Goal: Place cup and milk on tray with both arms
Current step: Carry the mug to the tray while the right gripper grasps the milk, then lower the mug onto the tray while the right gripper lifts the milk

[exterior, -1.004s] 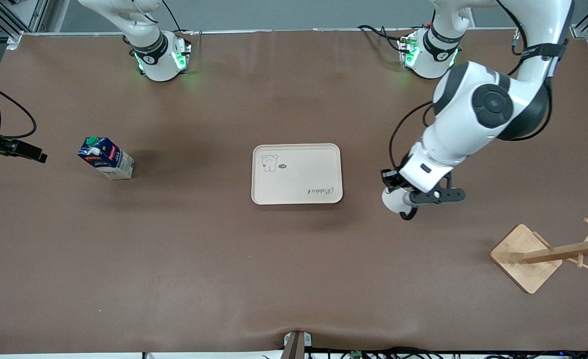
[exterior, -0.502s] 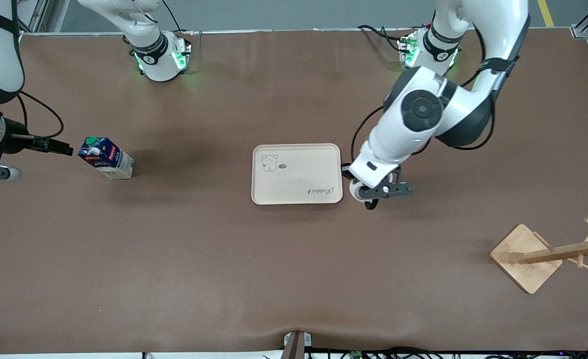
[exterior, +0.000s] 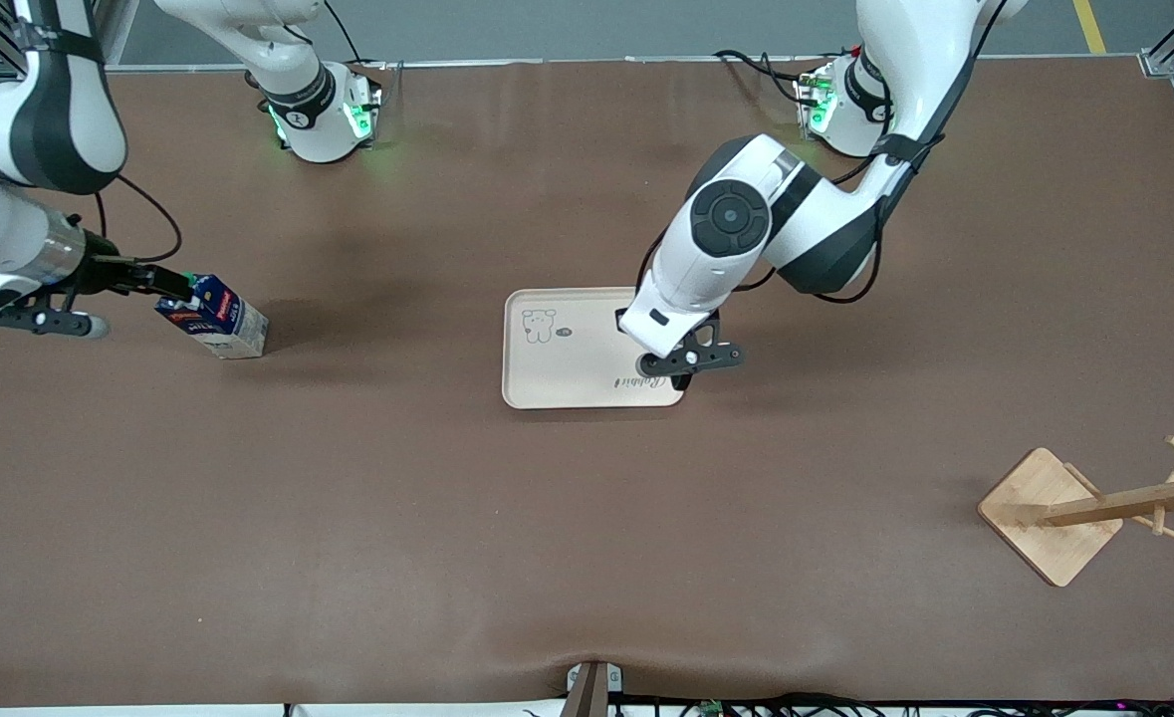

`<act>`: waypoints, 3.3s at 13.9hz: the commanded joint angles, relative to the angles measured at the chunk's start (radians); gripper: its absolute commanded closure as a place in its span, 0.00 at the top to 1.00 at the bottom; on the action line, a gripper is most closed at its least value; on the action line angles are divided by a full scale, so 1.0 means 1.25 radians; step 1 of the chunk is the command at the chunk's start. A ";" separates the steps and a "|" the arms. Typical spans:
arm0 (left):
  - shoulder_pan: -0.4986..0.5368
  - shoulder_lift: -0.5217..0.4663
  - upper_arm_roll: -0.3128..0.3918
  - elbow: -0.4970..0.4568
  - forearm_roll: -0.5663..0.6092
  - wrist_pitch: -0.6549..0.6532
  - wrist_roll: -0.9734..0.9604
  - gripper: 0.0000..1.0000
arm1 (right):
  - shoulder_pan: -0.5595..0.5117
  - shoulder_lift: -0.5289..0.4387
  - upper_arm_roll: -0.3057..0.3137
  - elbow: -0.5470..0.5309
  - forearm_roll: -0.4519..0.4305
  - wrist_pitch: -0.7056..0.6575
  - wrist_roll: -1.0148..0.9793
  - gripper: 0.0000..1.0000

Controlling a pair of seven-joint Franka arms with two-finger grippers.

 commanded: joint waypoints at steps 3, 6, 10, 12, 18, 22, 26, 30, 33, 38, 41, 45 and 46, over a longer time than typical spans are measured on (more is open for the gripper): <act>-0.035 0.058 0.004 0.033 0.018 -0.040 -0.064 0.00 | 0.000 -0.037 -0.002 -0.078 -0.027 0.064 -0.009 1.00; -0.061 0.088 0.006 0.034 0.019 -0.040 -0.094 0.00 | -0.006 -0.033 -0.004 -0.081 -0.035 0.083 -0.034 1.00; -0.090 0.139 0.008 0.050 0.018 -0.041 -0.110 0.00 | -0.024 -0.030 -0.004 -0.105 -0.035 0.124 -0.034 1.00; -0.095 0.163 0.008 0.071 0.021 -0.042 -0.131 0.00 | -0.029 -0.030 -0.004 -0.145 -0.035 0.181 -0.035 1.00; -0.098 0.176 0.009 0.072 0.019 -0.077 -0.153 0.00 | -0.029 -0.029 -0.004 -0.177 -0.035 0.220 -0.034 1.00; -0.096 0.193 0.009 0.074 0.024 -0.078 -0.152 0.00 | -0.033 -0.029 -0.005 -0.179 -0.035 0.222 -0.035 1.00; -0.120 0.219 0.039 0.095 0.024 -0.078 -0.152 0.00 | -0.033 -0.029 -0.005 -0.198 -0.035 0.237 -0.036 1.00; -0.120 0.227 0.039 0.109 0.022 -0.077 -0.152 0.22 | -0.058 -0.028 -0.007 -0.200 -0.033 0.238 -0.195 0.00; -0.120 0.226 0.039 0.114 0.022 -0.074 -0.153 0.66 | -0.072 -0.028 -0.006 -0.191 -0.024 0.231 -0.235 0.00; -0.109 0.166 0.039 0.120 0.023 -0.080 -0.153 1.00 | -0.057 -0.027 -0.002 -0.060 0.006 0.062 -0.233 0.00; -0.087 0.091 0.061 0.133 0.026 -0.134 -0.148 1.00 | -0.010 -0.027 -0.001 0.041 0.046 -0.050 -0.230 0.00; 0.001 -0.026 0.087 0.157 0.027 -0.221 -0.117 1.00 | 0.082 -0.026 -0.001 0.113 0.202 -0.147 -0.170 0.00; 0.043 -0.058 0.085 0.157 0.027 -0.240 -0.081 1.00 | 0.124 -0.026 -0.001 0.128 0.203 -0.150 -0.113 0.00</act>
